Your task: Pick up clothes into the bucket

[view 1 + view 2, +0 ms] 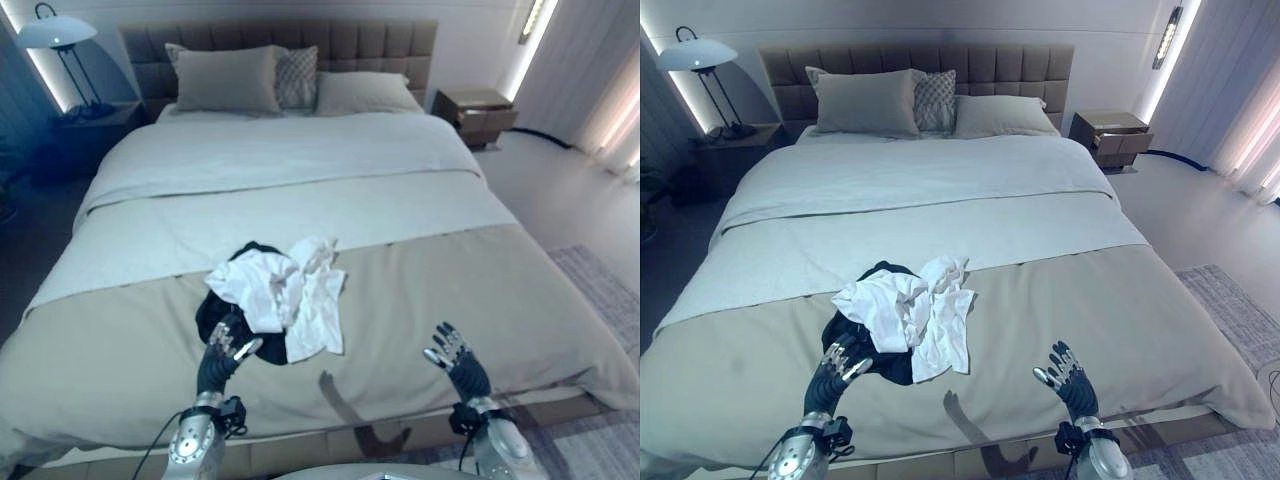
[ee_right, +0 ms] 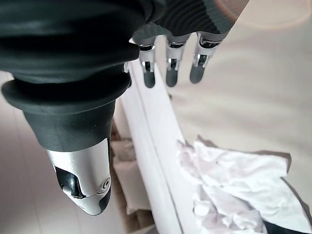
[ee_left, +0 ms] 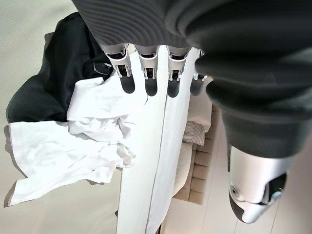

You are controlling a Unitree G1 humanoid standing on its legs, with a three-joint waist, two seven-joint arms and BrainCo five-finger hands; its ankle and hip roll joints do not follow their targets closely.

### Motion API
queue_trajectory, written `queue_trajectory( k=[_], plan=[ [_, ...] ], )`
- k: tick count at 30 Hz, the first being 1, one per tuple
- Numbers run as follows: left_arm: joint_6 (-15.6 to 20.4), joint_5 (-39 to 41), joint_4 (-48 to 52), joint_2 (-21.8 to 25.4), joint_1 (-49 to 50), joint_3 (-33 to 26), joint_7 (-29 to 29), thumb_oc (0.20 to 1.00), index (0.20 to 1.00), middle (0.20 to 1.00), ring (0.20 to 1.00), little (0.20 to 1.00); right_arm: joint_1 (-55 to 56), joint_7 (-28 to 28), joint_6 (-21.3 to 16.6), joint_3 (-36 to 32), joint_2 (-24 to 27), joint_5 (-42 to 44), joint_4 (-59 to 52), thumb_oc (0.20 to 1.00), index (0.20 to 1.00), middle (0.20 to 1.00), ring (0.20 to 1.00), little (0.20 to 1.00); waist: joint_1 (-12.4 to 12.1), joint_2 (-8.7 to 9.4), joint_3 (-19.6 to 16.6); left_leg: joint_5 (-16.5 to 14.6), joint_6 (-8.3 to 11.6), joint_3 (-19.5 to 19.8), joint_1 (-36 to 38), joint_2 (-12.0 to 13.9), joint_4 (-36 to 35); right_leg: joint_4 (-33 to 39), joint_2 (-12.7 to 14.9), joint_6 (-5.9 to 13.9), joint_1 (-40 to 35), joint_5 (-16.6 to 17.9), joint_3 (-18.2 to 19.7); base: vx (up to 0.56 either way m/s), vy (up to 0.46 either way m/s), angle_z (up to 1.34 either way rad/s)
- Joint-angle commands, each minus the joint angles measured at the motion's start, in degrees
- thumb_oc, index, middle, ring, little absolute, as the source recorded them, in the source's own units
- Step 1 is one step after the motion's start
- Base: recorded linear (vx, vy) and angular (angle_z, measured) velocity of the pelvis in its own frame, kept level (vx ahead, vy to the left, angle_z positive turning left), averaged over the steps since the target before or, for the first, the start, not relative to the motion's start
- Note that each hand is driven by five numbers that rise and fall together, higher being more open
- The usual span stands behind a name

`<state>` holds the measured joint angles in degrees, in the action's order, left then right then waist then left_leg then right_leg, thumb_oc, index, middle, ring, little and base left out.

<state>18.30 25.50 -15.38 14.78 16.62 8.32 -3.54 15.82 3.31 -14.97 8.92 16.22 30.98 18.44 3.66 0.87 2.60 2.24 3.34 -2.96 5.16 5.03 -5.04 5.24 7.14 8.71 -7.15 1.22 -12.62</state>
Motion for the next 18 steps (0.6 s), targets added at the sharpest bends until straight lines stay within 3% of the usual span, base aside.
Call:
queue_trajectory(
  k=[1, 14, 16, 18],
  plan=[
    [3.41, -0.70, 1.54, 2.13, -2.84, -0.73, 0.54, 1.000, 1.000, 1.000, 1.000, 1.000, -3.50, 0.44, -3.72, 0.60, -0.53, -0.39, -3.03, 1.000, 1.000, 1.000, 1.000, 1.000, -0.06, 1.96, 0.07, 0.70, 2.29, -0.85, -0.50, 2.71, 0.04, -0.24, 1.00, 0.64, 1.54, 1.69, 0.09, 0.00, 0.000, 0.00],
    [3.50, 0.63, 1.89, 2.20, -3.11, -1.00, 1.66, 1.000, 1.000, 1.000, 1.000, 1.000, -4.04, 0.77, -3.80, 0.68, -0.01, -0.89, -3.40, 1.000, 1.000, 1.000, 1.000, 1.000, -0.30, 2.11, 0.95, 0.87, 2.80, -0.23, -0.79, 3.48, 0.82, -0.24, 0.47, 0.16, 1.10, 1.46, -0.07, 0.00, -0.008, 0.00],
    [3.60, 0.71, 1.93, 2.50, -3.34, -1.35, 1.91, 1.000, 1.000, 1.000, 1.000, 1.000, -4.52, 0.88, -3.97, 0.60, 0.40, -1.16, -3.34, 1.000, 1.000, 1.000, 1.000, 1.000, -0.49, 2.43, 1.89, 0.60, 3.14, 0.30, -2.87, 3.94, 3.88, -0.24, 0.34, -0.13, 1.40, 1.52, -0.10, -0.05, -0.054, 0.03],
    [3.79, 1.08, 1.71, 3.10, -4.46, -1.53, 2.21, 1.000, 1.000, 1.000, 1.000, 1.000, -5.56, 0.83, -4.28, 0.44, 1.24, -1.16, -3.38, 1.000, 1.000, 1.000, 1.000, 1.000, -0.54, 3.05, 3.22, -1.23, 3.82, 0.95, -7.88, 4.18, 12.96, -0.26, 0.61, -0.74, 1.71, 1.57, -0.35, -0.08, -0.052, 0.18]
  ],
)
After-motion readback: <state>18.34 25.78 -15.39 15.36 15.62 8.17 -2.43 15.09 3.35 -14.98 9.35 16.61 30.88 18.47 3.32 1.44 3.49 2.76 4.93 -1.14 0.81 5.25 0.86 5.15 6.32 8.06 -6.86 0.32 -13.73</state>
